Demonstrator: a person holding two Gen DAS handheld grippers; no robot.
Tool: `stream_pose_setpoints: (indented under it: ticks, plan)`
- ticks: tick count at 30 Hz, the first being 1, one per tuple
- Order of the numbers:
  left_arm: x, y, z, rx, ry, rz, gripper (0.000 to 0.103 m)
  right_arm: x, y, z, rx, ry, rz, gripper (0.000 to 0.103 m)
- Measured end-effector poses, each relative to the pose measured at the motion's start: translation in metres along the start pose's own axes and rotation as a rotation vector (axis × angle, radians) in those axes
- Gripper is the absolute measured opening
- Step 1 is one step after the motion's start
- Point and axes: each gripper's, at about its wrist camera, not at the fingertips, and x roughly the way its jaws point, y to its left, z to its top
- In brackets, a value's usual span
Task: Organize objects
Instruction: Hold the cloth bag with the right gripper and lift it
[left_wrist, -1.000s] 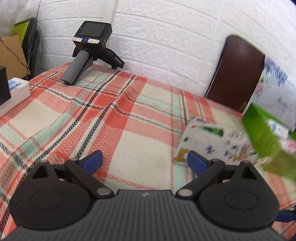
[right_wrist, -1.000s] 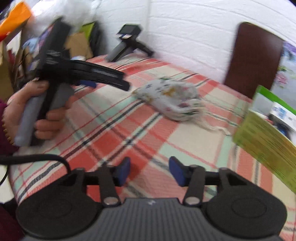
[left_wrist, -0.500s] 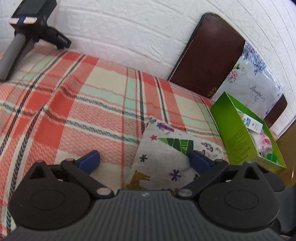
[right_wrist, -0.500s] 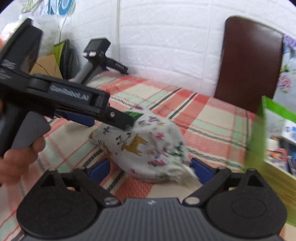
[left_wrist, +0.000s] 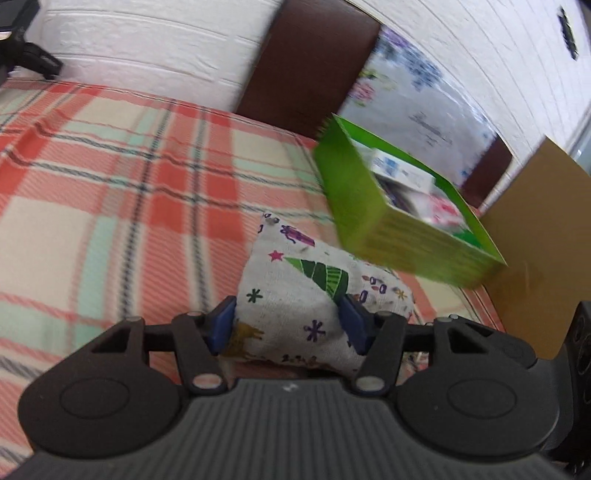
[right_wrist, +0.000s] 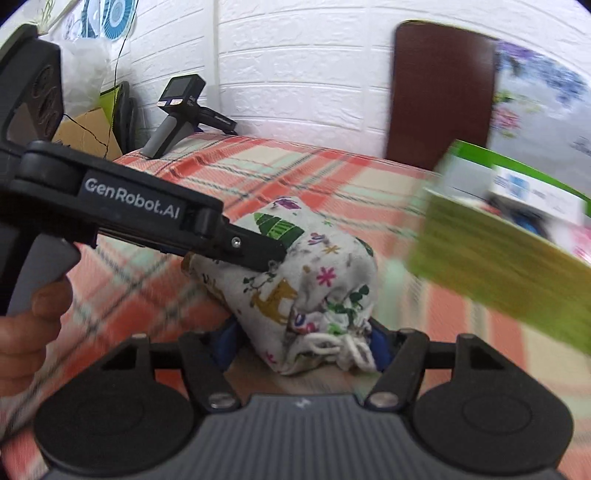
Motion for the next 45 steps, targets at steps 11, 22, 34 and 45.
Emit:
stream_pose_setpoints:
  ticks: [11, 22, 34, 45]
  plan:
    - [0.023, -0.105, -0.028, 0.235, 0.081, -0.033, 0.062, -0.077, -0.04, -0.059, 0.131, -0.023, -0.148, 0.065]
    - [0.021, -0.128, -0.037, 0.343, 0.061, 0.113, 0.069, -0.079, -0.044, -0.075, 0.174, -0.048, -0.148, 0.076]
    - [0.022, -0.125, -0.039, 0.343, 0.055, 0.15, 0.085, -0.076, -0.039, -0.078, 0.17, -0.053, -0.156, 0.084]
    - [0.025, -0.119, -0.039, 0.331, 0.052, 0.152, 0.094, -0.072, -0.039, -0.077, 0.184, -0.041, -0.178, 0.096]
